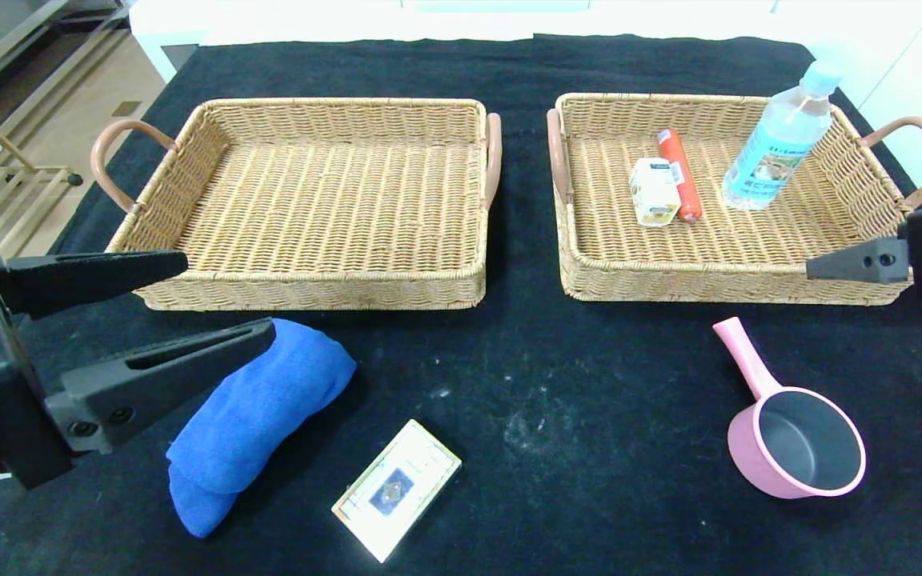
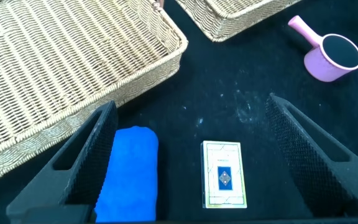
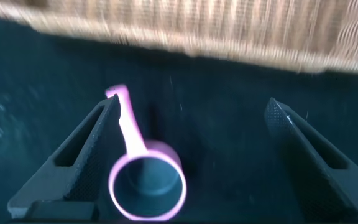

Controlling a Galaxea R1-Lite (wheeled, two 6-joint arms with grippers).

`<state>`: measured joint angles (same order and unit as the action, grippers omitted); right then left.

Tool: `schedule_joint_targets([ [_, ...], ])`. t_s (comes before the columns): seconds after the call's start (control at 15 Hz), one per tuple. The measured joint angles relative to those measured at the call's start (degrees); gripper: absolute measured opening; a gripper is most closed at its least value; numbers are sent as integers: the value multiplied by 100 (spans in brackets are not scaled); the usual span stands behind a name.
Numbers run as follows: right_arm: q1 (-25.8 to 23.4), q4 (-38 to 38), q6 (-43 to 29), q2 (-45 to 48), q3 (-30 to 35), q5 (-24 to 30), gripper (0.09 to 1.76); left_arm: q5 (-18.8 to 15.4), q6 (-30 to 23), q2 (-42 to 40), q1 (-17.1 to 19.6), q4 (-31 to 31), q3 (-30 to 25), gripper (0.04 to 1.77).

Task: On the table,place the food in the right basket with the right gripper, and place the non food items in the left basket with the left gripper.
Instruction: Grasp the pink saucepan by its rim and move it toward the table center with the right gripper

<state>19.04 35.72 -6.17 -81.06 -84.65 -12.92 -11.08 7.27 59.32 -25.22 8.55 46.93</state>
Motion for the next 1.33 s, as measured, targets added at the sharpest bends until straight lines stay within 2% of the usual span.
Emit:
schedule_joint_targets([
  [0.33, -157, 96, -190, 305, 861, 105, 170, 0, 0, -6, 0, -1, 0, 172],
  [0.53, -185, 356, -435, 401, 1087, 354, 170, 0, 0, -11, 0, -6, 0, 172],
  [1.13, -262, 297, -499, 317, 1833, 524, 170, -2, -2, -4, 0, -11, -9, 172],
  [1.33, -286, 226, -750, 90, 1914, 529, 170, 0, 0, 2, 0, -9, -9, 172],
])
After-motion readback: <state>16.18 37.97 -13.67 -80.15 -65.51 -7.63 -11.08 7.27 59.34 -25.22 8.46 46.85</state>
